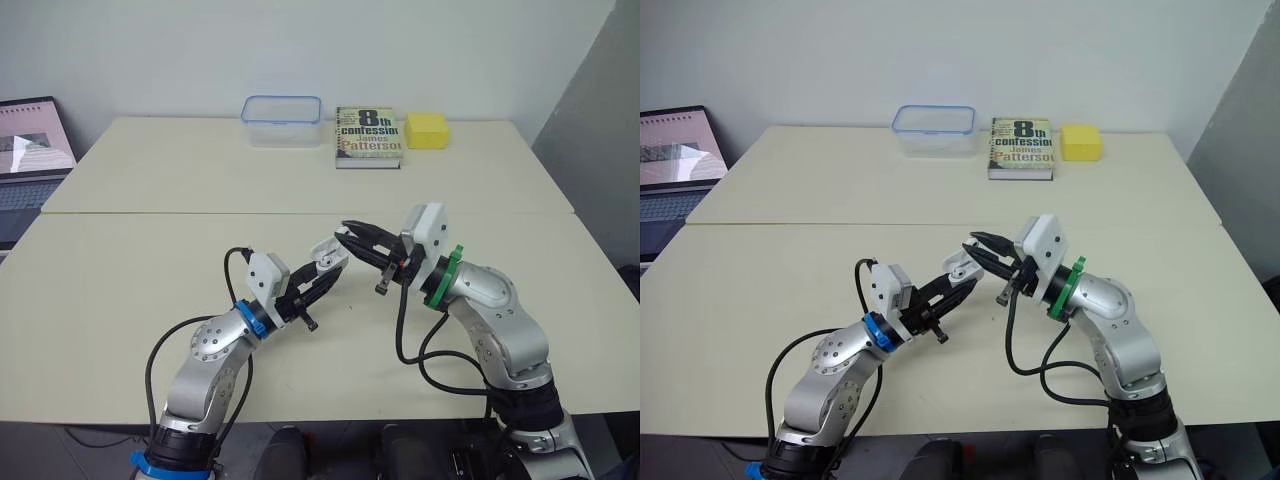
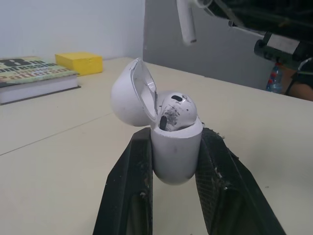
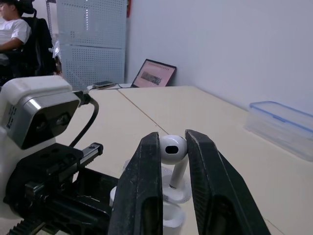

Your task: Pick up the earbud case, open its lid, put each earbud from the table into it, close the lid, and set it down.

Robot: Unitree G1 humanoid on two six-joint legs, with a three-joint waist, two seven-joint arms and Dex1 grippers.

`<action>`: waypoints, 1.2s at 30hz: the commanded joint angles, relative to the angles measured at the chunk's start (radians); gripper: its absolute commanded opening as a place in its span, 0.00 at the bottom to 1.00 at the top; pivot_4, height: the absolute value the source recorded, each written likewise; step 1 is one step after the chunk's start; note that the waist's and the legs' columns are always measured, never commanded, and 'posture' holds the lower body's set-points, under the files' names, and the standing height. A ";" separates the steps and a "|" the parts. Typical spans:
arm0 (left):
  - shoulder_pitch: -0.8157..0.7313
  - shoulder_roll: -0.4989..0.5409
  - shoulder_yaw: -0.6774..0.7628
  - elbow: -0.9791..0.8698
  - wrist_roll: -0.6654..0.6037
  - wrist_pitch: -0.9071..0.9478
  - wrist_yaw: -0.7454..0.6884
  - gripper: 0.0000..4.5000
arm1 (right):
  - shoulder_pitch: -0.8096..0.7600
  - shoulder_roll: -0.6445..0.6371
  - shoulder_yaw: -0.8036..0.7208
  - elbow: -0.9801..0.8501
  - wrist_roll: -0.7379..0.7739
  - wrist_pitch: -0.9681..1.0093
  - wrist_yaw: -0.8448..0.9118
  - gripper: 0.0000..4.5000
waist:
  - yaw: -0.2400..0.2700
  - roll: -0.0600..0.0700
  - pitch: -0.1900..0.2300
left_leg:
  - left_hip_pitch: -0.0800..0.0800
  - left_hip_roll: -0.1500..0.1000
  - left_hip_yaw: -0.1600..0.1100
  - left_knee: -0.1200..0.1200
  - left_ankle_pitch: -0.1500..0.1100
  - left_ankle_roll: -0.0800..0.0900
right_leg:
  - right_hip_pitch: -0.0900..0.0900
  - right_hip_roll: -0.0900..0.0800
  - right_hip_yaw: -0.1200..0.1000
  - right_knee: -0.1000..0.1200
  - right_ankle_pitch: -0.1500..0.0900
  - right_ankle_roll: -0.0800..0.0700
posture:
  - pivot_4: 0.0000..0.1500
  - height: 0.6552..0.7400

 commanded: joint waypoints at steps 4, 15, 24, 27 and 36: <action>-0.006 -0.011 0.000 -0.030 0.000 -0.028 0.005 0.18 | 0.019 -0.014 0.037 0.033 -0.037 -0.114 -0.008 0.08 | 0.000 0.000 0.000 | 0.000 0.000 0.000 0.000 0.000 0.000 | 0.000 0.000 0.000 0.000 0.000 0.000 | 1.00 1.00; -0.001 -0.015 -0.003 -0.035 0.002 -0.026 0.003 0.18 | 0.019 -0.018 0.068 0.155 -0.099 -0.234 -0.025 0.08 | -0.001 0.000 0.000 | 0.000 0.000 0.000 0.000 0.000 0.000 | 0.000 0.000 0.000 0.000 0.000 0.000 | 1.00 1.00; -0.002 -0.012 -0.002 -0.034 0.000 -0.027 0.002 0.18 | 0.035 -0.038 0.081 0.164 -0.113 -0.262 -0.014 0.08 | -0.001 0.000 0.000 | 0.000 0.000 0.000 0.000 0.000 0.000 | 0.000 0.000 0.000 0.000 0.000 0.000 | 1.00 1.00; -0.004 -0.012 -0.002 -0.031 0.000 -0.027 -0.001 0.18 | 0.041 -0.036 0.067 0.132 -0.074 -0.226 -0.015 0.25 | -0.001 0.000 0.000 | 0.000 0.000 0.000 0.000 0.000 0.000 | 0.000 0.000 0.000 0.000 0.000 0.000 | 1.00 1.00; -0.020 -0.003 -0.005 -0.013 -0.004 -0.025 -0.024 0.18 | 0.062 -0.102 0.013 0.020 -0.034 -0.177 -0.008 0.63 | 0.000 0.000 0.000 | 0.000 0.000 0.000 0.000 0.000 0.000 | 0.000 0.000 0.000 0.000 0.000 0.000 | 1.00 1.00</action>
